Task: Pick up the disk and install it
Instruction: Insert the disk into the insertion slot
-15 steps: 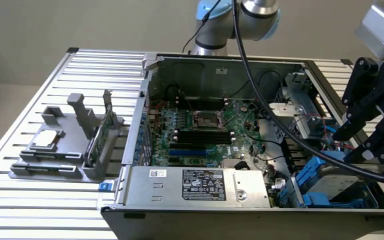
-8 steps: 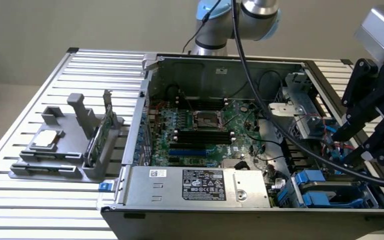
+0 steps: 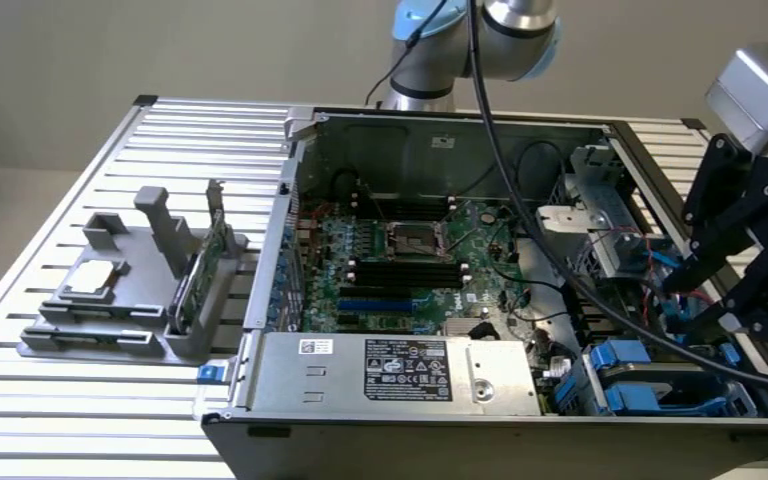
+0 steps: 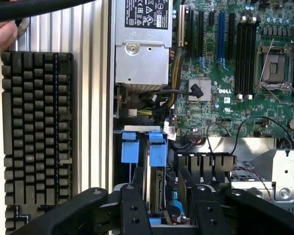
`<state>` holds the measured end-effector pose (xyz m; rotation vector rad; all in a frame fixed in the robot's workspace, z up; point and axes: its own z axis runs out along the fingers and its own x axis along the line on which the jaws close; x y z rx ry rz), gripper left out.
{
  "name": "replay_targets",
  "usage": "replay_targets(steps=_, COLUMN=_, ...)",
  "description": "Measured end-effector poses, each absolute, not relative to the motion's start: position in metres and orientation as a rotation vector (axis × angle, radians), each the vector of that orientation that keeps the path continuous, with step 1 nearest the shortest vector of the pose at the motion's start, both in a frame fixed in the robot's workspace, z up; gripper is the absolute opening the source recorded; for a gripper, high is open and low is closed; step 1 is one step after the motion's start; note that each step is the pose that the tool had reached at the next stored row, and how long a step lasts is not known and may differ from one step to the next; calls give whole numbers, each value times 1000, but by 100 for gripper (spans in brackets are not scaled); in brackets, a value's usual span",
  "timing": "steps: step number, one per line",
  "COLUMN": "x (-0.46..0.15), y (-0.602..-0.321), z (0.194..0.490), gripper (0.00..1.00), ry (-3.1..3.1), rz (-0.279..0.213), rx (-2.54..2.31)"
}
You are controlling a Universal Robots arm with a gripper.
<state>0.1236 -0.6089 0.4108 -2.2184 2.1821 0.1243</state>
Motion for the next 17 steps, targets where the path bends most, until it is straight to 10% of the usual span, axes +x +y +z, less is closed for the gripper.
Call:
replay_targets(steps=4, x=131, y=-609, z=405, gripper=39, ry=2181, rz=125, rx=-2218)
replay_targets(steps=10, x=133, y=-609, z=394, gripper=11, ry=2180, rz=124, rx=-2219)
replay_targets(steps=17, x=134, y=-609, z=382, gripper=11, ry=2178, rz=123, rx=-2221)
